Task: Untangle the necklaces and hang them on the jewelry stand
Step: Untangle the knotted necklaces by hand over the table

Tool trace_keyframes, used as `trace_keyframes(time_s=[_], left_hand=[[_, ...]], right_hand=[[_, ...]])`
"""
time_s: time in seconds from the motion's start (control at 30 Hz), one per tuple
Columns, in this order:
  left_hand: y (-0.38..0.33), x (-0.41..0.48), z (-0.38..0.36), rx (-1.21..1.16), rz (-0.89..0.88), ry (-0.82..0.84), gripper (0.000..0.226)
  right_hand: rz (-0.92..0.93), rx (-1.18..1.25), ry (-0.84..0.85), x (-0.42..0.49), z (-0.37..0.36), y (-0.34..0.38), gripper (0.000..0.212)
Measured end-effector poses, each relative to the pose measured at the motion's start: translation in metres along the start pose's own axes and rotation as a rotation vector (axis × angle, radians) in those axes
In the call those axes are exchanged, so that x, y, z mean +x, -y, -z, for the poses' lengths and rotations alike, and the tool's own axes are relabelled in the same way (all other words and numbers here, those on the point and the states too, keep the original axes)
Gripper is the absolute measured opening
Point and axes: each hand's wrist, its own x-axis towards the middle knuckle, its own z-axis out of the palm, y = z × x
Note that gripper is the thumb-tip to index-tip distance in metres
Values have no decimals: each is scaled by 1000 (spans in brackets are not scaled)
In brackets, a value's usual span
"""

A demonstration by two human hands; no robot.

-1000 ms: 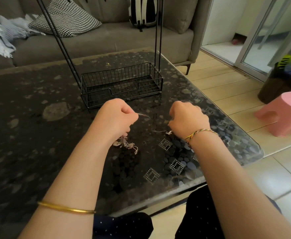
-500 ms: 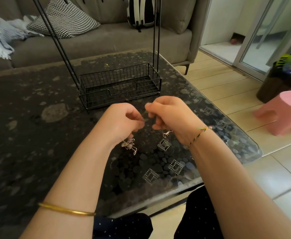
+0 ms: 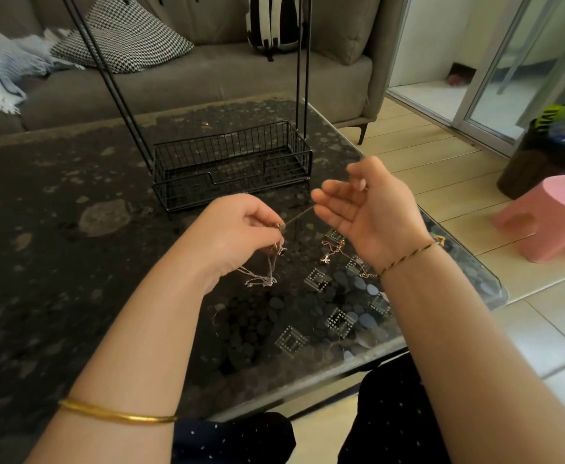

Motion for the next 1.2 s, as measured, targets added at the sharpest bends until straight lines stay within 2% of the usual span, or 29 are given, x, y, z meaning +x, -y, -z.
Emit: trace_keyframes(time_s=[0.13,0.33,0.47,0.6,0.73,0.97,1.1,1.2], left_hand=[[-2,-2,1,-48,12,-13,11],[-3,-4,2,-69,-26,-45,19],[-4,-5,2,-54,-35,-71,18],[-6,-6,3,-44,-48,-94,16],[-7,-6,3,-23,-57,-115,13],[-6,-7,2,49,-96,-182,12],[-7,-7,2,40,-119,-233,14],[-6,-7,2,51,-142,-233,12]], right_hand=[[-24,-155,-44,-2,-1,0,18],[-61,-477,91,-6,-7,-7,9],[-23,-647,201,-9,-9,-9,15],[6,-778,236,-10,-8,-6,16],[67,-833,231,-9,-5,-6,12],[117,-769,261,-9,-3,-7,9],[169,-810,256,-11,-5,-9,18],[226,-827,249,-13,-6,-8,12]])
